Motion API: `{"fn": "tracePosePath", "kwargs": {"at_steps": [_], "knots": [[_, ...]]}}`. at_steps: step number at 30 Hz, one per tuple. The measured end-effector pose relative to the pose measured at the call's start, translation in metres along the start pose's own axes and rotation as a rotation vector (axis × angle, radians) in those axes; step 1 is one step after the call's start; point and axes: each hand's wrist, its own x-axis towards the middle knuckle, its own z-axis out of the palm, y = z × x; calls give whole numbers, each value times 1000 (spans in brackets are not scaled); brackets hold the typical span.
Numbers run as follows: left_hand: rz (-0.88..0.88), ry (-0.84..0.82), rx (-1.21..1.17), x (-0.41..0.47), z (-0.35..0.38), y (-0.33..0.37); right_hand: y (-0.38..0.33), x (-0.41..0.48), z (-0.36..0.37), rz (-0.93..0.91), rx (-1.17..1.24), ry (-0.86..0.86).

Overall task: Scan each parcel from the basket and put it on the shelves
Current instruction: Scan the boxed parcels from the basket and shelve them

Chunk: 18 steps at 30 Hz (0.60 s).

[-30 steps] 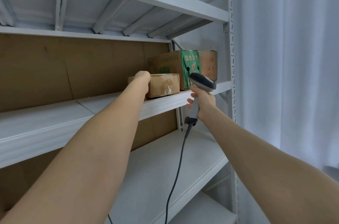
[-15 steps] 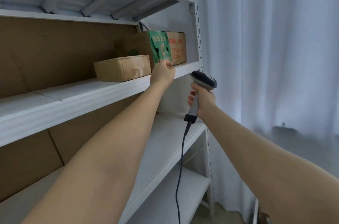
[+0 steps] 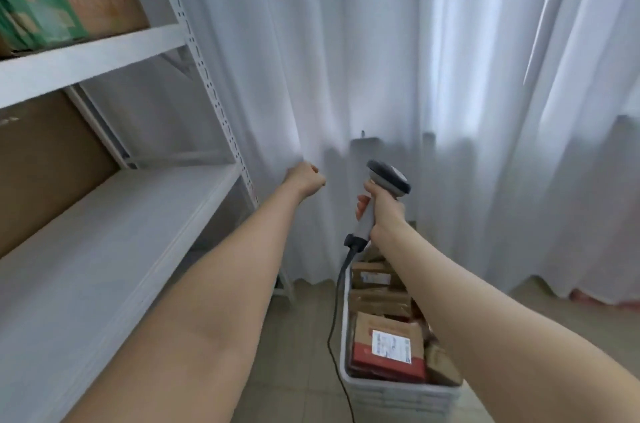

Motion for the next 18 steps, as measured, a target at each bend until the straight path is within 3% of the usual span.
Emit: {"fn": "tracePosePath", "kwargs": {"at_steps": [10, 18], "knots": [[-101, -267, 54, 20, 219, 43, -16, 106, -198, 140, -14, 235], [-253, -362, 102, 33, 331, -19, 45, 188, -273, 325, -93, 337]]}}
